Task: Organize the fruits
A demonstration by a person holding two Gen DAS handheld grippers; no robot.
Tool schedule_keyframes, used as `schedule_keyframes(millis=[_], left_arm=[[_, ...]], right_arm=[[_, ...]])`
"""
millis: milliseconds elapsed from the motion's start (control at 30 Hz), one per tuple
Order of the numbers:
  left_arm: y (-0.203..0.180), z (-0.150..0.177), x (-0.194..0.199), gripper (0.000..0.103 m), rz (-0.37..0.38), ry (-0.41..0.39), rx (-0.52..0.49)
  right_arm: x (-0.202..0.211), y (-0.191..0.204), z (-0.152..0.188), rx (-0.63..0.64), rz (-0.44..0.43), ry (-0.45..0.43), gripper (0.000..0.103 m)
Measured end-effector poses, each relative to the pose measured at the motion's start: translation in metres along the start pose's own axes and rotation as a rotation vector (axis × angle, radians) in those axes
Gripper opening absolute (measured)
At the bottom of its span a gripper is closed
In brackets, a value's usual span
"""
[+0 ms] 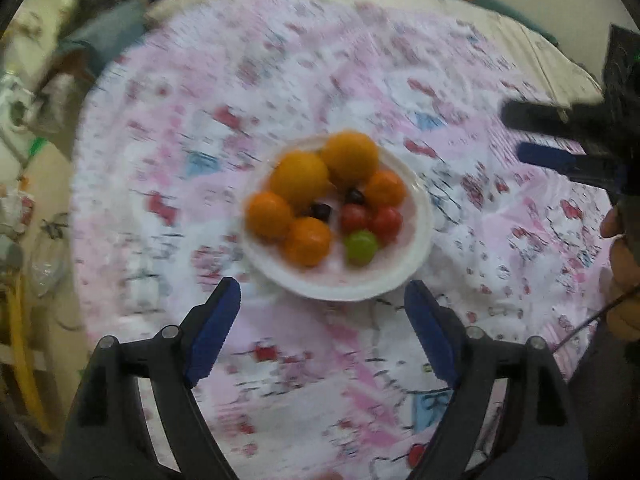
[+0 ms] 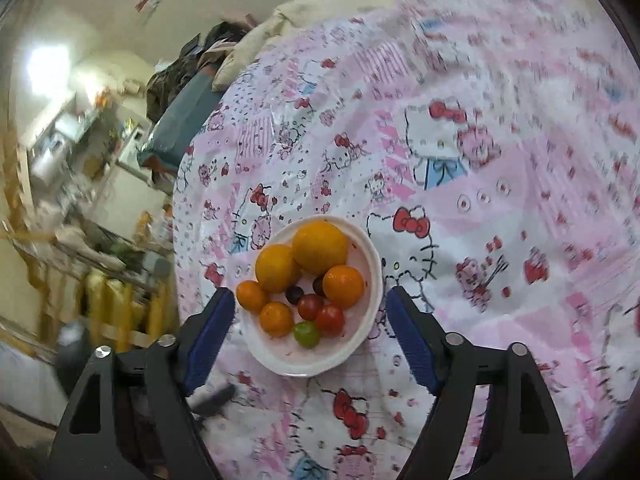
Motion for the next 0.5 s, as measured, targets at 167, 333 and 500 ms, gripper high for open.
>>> schedule_keyframes(millis=[167, 333, 500], left_arm=[[0.021, 0.002, 0.032, 0.082, -0.034, -0.123, 0.089], [0.031, 0.013, 0.050, 0.095, -0.057, -0.182, 0.104], [0.036, 0.026, 0.063, 0.102, -0.055, -0.224, 0.154]], right_arm=[[0.022, 0.018, 0.023, 0.069, 0.047, -0.075, 0.094], [0.037, 0.026, 0.043, 0.083, 0.090, -0.122, 0.100], [0.048, 0.039, 0.062, 0.136, 0.151, -0.188, 0.103]])
Point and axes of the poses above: each gripper's, at about its wrist camera, not at the fingertips, and x roughly against the way its jaws point, y to its left, z to its underside, the point moved 5 cm from there along -x, roughly the way its jaws point, and after that the axes turned 8 degrees about z, right-handed, at the moved point
